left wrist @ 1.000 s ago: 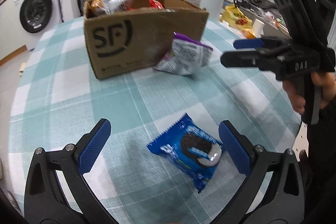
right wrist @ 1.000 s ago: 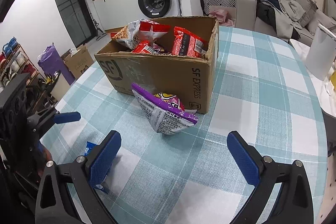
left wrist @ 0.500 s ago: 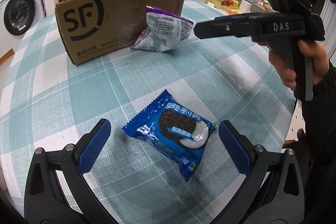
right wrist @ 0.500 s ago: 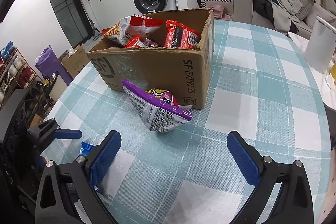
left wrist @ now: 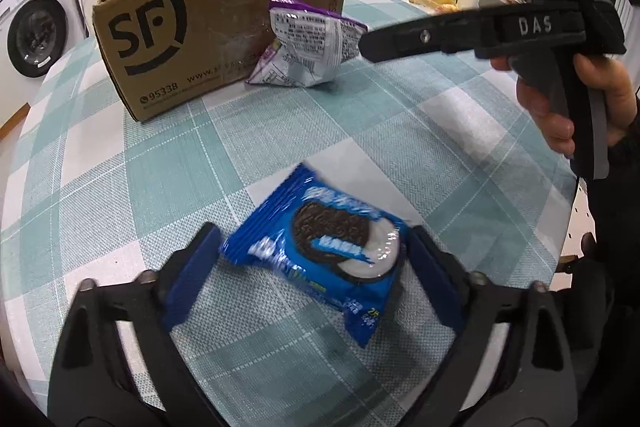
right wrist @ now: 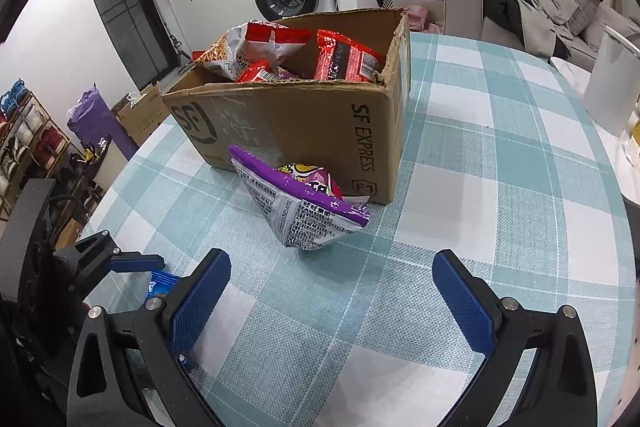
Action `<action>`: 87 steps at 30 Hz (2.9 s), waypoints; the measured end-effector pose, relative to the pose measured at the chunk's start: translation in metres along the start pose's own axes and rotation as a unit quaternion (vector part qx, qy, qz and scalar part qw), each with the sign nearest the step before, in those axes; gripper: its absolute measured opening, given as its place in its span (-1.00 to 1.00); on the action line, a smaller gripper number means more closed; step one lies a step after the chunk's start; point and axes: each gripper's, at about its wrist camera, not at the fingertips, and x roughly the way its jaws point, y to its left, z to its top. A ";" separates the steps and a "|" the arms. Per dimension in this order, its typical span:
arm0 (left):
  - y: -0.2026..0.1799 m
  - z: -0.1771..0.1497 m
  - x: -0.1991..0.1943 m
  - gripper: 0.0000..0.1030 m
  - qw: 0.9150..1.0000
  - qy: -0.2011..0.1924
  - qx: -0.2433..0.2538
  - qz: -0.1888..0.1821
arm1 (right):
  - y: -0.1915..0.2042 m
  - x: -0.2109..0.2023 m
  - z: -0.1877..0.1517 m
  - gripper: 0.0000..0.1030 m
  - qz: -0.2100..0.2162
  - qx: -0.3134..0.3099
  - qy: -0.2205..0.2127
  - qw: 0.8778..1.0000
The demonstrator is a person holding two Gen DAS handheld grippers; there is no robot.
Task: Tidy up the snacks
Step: 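Move left tool to the blue cookie packet while right tool approaches purple snack bag, then grasp the blue cookie packet with left tool while right tool grasps purple bag, then lift both packets and carry them over the box opening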
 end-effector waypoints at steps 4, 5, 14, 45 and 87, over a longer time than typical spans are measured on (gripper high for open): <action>0.007 0.002 -0.002 0.38 1.000 -0.011 -0.016 -0.008 | 0.001 0.006 -0.001 0.99 0.001 0.003 0.005 1.000; 0.009 0.002 -0.003 0.31 1.000 -0.014 -0.020 -0.012 | 0.001 0.008 -0.001 0.99 0.002 0.003 0.005 1.000; 0.021 0.005 -0.014 0.02 0.998 -0.037 -0.040 -0.014 | -0.001 0.017 -0.002 0.99 0.005 0.019 0.007 1.000; 0.045 0.008 -0.017 -0.04 0.994 -0.059 -0.095 0.020 | 0.007 0.036 0.011 0.10 0.033 0.057 -0.044 0.997; 0.044 0.067 -0.082 -0.04 0.980 -0.161 -0.100 0.055 | 0.023 -0.056 0.021 0.07 0.062 0.028 -0.147 0.987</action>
